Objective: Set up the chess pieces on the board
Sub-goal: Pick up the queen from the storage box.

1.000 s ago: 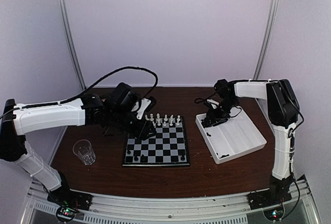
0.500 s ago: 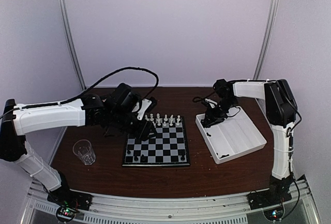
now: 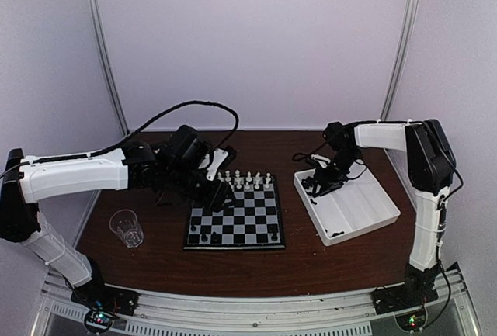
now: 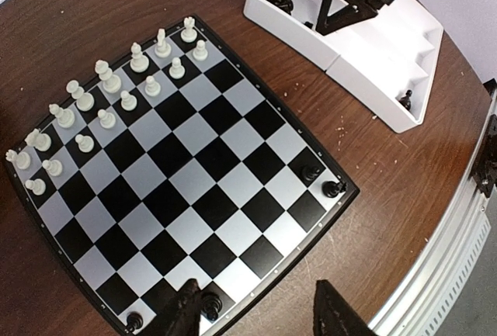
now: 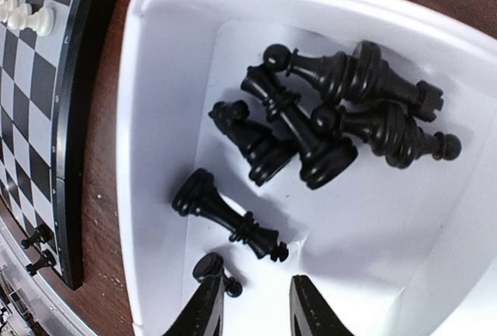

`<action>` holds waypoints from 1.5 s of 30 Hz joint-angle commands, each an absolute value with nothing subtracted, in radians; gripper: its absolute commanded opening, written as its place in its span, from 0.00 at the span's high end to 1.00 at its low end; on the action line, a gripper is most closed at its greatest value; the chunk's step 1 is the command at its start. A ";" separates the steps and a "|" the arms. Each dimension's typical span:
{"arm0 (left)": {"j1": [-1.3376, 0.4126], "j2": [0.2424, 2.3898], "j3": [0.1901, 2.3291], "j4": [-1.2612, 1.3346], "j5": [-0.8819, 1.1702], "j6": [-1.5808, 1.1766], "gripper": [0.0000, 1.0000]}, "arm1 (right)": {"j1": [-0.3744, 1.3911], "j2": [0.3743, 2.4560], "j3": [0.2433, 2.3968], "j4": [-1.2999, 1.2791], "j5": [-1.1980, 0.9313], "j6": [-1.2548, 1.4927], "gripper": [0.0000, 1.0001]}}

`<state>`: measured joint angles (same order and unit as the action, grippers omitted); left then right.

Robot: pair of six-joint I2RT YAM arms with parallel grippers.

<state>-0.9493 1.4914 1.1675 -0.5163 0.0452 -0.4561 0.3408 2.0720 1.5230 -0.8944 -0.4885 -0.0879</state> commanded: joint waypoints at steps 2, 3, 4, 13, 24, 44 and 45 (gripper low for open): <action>-0.956 1.492 1.177 -0.472 0.045 -0.462 0.50 | 0.345 2.022 1.537 -0.910 -0.442 -0.118 0.66; -0.957 1.496 1.179 -0.472 0.049 -0.462 0.50 | 0.345 2.035 1.554 -0.910 -0.441 -0.119 0.66; -0.957 1.499 1.180 -0.472 0.052 -0.462 0.50 | 0.345 2.050 1.573 -0.914 -0.440 -0.125 0.66; -0.958 1.481 1.172 -0.484 0.040 -0.457 0.50 | 0.370 2.163 1.680 -0.951 -0.457 -0.212 0.68; -0.958 1.477 1.157 -0.479 0.038 -0.459 0.50 | 0.388 2.178 1.642 -0.961 -0.441 -0.248 0.71; -0.968 1.501 1.199 -0.461 0.053 -0.436 0.51 | 0.331 2.019 1.566 -0.974 -0.547 -0.163 0.91; -0.971 1.504 1.199 -0.441 0.050 -0.434 0.51 | 0.318 1.991 1.545 -0.956 -0.597 -0.152 0.91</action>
